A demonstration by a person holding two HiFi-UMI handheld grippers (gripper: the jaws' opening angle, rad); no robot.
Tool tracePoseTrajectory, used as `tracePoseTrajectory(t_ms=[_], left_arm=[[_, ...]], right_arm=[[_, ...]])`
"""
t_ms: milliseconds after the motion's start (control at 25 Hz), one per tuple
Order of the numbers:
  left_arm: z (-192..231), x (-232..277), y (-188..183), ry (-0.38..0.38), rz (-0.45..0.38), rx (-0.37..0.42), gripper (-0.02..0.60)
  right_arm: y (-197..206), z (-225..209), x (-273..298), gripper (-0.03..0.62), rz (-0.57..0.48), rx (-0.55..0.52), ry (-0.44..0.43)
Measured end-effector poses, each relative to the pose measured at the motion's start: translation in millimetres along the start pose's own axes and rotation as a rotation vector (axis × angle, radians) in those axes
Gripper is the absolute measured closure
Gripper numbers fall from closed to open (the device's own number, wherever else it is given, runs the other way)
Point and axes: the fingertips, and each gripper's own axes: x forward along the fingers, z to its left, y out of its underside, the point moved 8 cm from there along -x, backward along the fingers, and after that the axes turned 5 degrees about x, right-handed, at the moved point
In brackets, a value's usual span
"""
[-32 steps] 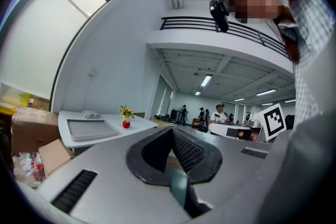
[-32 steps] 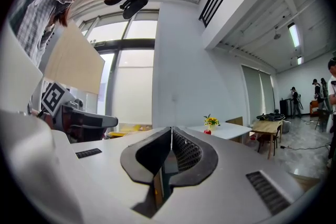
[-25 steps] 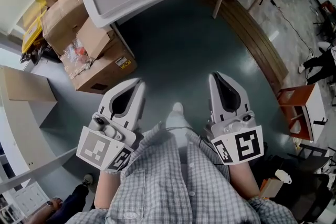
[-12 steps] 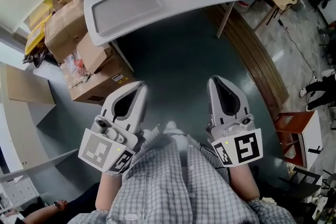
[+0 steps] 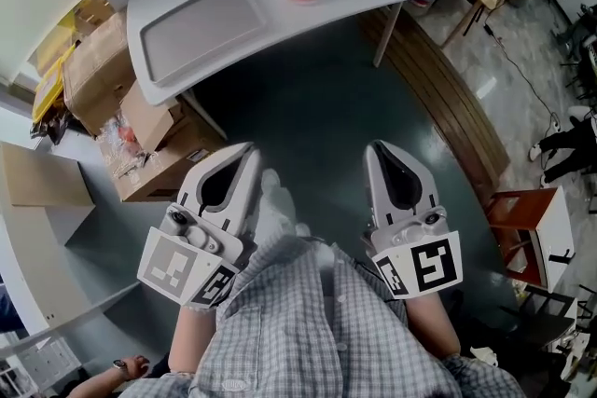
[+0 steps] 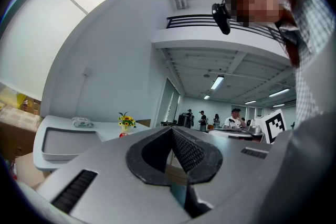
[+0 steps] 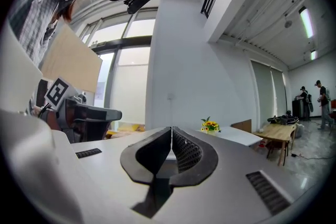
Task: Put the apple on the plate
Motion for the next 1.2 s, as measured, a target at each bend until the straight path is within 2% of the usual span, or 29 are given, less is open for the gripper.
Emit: tracePoseTrajectory(t_ms=[240, 480, 800, 1200], left_arm=[[32.5, 48.1, 6.4, 0.075, 0.008, -0.025, 0.574], [70.4, 107.0, -4.2, 0.133, 0.010, -0.005, 0.574], [131.6, 164.6, -19.7, 0.151, 0.012, 0.011, 0.574], [191.7, 205.7, -25.3, 0.155, 0.009, 0.011, 0.574]], right_arm=[[1.2, -19.7, 33.0, 0.569, 0.012, -0.016, 0.068], [-5.1, -49.6, 85.3, 0.569, 0.008, -0.004, 0.115], [-15.5, -68.9, 170.4, 0.570, 0.002, -0.018, 0.099], [-15.5, -85.7, 239.2, 0.571, -0.004, -0.021, 0.111]])
